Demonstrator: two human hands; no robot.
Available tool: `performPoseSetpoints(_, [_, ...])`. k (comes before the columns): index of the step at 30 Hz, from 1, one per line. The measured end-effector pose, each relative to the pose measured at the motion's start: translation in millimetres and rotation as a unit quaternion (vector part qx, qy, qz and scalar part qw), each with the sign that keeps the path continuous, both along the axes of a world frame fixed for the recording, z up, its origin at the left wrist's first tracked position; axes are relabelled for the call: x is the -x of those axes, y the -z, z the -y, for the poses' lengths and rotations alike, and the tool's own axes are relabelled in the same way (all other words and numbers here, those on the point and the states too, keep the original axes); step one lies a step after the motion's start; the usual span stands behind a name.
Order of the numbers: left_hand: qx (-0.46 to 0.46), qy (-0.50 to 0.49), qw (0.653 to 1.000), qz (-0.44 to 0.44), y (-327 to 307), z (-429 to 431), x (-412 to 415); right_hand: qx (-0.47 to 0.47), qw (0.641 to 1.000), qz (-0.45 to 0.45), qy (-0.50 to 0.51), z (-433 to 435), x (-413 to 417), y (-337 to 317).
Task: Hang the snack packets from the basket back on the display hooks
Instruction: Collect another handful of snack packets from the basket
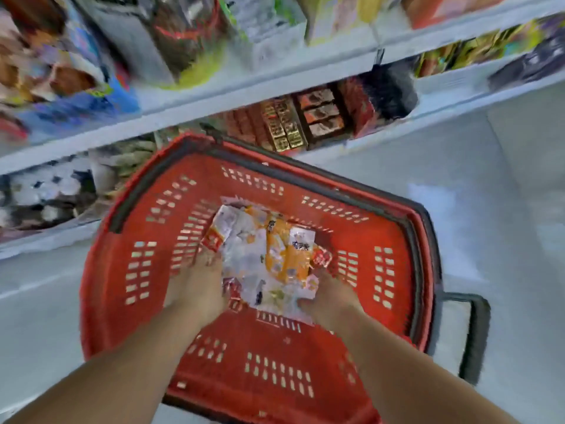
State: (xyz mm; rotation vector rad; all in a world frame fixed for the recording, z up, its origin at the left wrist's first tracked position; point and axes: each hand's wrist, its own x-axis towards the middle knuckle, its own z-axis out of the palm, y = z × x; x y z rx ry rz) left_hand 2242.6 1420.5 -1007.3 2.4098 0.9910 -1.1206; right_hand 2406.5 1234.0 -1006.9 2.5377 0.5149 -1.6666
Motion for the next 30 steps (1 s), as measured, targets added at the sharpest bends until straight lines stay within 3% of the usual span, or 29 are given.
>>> performPoseSetpoints(7, [0.027,0.025,0.999,-0.019,83.8,-9.7,-14.4,0.020,1.000,0.009,0.014,-3.7,28.2,121.2])
performPoseSetpoints(11, [0.047,0.027,0.998,-0.039,119.6,-19.7,-21.1,0.041,0.999,0.012,-0.017,6.8,42.3,159.5])
performPoseSetpoints(16, [0.067,0.034,0.995,-0.063,150.6,-20.6,-21.6,0.030,0.995,0.086,-0.037,12.5,59.4,168.6])
performPoseSetpoints(22, [0.067,0.000,0.997,-0.025,169.0,-9.7,-20.1,0.016,0.991,0.134,-0.020,6.9,68.3,181.9])
performPoseSetpoints(26, [-0.003,0.029,0.998,0.049,175.7,-9.4,-14.7,-0.021,0.995,0.093,0.027,3.1,67.2,177.7])
performPoseSetpoints(30, [-0.023,0.018,0.999,0.034,175.3,-10.1,-19.8,-0.060,0.997,0.020,0.034,-0.8,65.5,162.1])
